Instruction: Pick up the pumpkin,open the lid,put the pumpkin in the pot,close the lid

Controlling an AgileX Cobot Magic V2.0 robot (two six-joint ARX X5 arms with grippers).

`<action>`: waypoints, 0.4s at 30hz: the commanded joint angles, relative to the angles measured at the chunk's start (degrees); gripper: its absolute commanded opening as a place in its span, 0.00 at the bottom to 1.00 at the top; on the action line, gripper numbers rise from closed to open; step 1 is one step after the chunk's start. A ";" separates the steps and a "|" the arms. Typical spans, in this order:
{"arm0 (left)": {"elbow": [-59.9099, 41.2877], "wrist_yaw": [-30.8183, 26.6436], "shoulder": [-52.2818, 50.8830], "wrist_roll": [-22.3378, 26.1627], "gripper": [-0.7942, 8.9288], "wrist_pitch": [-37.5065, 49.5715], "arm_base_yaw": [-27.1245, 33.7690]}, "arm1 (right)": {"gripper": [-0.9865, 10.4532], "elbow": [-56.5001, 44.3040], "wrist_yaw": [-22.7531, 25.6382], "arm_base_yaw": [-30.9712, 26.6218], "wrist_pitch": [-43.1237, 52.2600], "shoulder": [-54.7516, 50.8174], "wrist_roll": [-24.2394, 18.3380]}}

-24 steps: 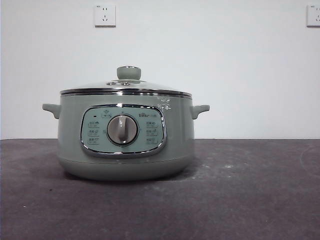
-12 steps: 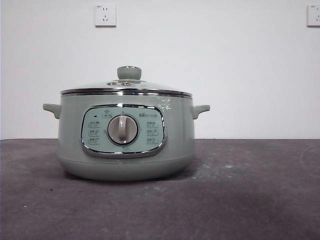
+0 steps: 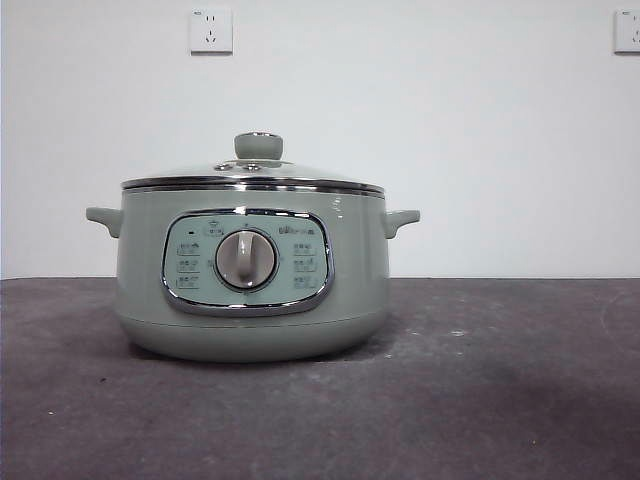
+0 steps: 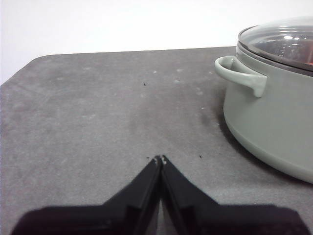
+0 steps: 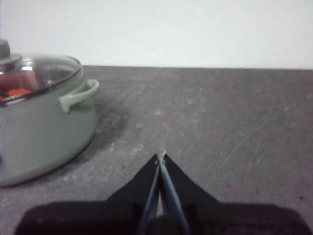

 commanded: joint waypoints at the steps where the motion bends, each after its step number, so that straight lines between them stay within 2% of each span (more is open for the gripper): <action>1: -0.90 -0.07 -0.20 -0.17 0.08 0.07 0.17 | 0.09 -1.64 0.17 -0.02 0.70 -0.20 0.87; 12: -0.90 -0.07 -0.20 -0.15 0.08 0.09 0.17 | 0.09 -4.48 0.20 0.00 0.74 -0.22 0.79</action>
